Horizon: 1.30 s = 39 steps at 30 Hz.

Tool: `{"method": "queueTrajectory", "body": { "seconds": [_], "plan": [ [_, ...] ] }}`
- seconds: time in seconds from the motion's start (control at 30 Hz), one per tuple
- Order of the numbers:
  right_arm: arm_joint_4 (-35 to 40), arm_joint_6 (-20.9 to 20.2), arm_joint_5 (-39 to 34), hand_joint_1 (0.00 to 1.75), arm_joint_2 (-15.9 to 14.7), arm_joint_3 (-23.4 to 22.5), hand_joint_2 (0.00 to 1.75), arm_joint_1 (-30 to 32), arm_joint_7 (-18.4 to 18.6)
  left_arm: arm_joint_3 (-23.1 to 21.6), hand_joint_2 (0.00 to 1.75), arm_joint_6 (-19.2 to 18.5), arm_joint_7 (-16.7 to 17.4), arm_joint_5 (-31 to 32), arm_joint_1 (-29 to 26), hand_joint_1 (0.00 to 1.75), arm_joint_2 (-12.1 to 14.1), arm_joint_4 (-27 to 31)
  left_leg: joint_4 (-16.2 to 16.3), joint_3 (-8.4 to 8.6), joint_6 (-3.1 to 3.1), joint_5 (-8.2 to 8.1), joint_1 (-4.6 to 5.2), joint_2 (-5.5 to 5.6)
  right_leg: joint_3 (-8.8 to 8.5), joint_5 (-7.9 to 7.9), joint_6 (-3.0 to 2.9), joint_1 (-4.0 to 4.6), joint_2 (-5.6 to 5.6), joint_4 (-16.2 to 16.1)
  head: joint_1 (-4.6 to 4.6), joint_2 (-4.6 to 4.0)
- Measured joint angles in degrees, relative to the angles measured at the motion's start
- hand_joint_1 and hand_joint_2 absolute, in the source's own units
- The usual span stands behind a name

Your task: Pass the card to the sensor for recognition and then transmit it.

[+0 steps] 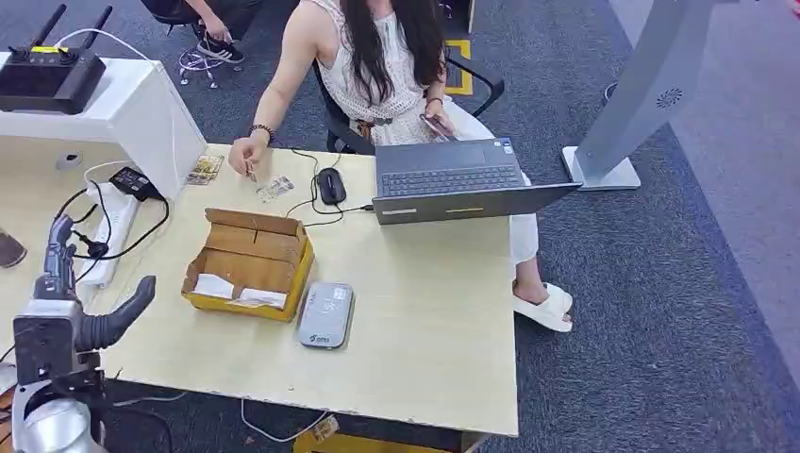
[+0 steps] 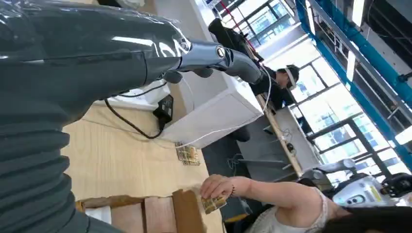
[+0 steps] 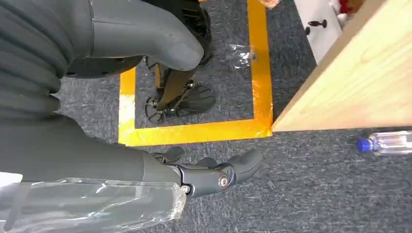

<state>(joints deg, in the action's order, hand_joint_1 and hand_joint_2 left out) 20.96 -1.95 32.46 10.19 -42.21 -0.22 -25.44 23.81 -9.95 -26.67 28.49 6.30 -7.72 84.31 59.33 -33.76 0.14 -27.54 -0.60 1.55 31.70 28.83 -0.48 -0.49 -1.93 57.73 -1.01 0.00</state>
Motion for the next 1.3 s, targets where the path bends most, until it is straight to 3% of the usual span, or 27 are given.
{"method": "queueTrajectory", "body": {
  "seconds": [0.9,1.3],
  "plan": [
    [-4.33,0.04,7.61,0.00,0.48,-0.63,1.75,-3.07,3.26,-21.86,1.75,19.15,17.51,38.49,21.88,0.00,10.95,-19.91,0.03,0.00,0.03,0.06,0.00,-0.02,0.01,-0.04,-0.02,0.00,-0.04,0.04,0.00,0.00],
    [-6.36,0.07,10.77,0.00,0.50,-1.62,1.75,-4.20,5.05,-29.62,1.75,27.22,24.94,54.87,29.64,0.00,15.46,-28.50,0.03,-0.01,0.00,0.11,0.00,-0.01,0.00,-0.06,-0.05,0.00,-0.04,0.06,-0.02,0.00]
  ]
}}
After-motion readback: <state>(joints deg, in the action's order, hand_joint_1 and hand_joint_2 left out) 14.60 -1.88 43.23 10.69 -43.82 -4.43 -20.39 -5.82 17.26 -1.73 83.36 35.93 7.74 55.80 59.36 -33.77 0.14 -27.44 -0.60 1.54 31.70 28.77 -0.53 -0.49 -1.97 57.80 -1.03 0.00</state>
